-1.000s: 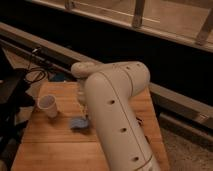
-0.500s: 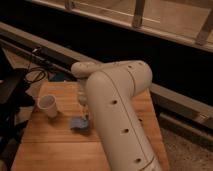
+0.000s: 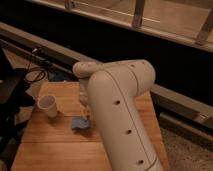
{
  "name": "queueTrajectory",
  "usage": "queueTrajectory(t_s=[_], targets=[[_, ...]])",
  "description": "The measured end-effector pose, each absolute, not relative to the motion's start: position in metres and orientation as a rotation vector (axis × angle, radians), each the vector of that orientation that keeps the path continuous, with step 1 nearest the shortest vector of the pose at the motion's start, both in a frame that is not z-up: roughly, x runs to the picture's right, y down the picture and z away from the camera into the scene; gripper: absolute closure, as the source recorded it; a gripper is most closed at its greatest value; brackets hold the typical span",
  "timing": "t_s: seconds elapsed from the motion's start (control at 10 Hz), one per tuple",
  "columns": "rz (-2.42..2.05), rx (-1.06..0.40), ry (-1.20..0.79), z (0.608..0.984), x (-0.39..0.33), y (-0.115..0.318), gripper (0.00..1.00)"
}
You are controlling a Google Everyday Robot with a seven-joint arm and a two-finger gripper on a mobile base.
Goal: Wipe the white sponge on the table
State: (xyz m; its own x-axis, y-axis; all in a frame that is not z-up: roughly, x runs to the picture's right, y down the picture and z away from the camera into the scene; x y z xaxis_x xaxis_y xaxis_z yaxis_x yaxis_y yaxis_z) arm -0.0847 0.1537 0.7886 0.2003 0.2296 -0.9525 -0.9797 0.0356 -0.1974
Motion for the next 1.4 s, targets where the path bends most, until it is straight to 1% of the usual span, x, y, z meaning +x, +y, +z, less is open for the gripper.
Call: queueTrajectory(t_s=[0.8, 1.0, 1.2, 1.4], targets=[[1.196, -1.116, 0.920, 0.785, -0.073, 0.154, 1.00], [1.203, -1.113, 0.917, 0.790, -0.075, 0.145, 1.00], [1.203, -1.117, 0.923, 0.790, -0.068, 0.145, 1.00], [1.195, -1.117, 0.922, 0.791, -0.076, 0.142, 1.00]])
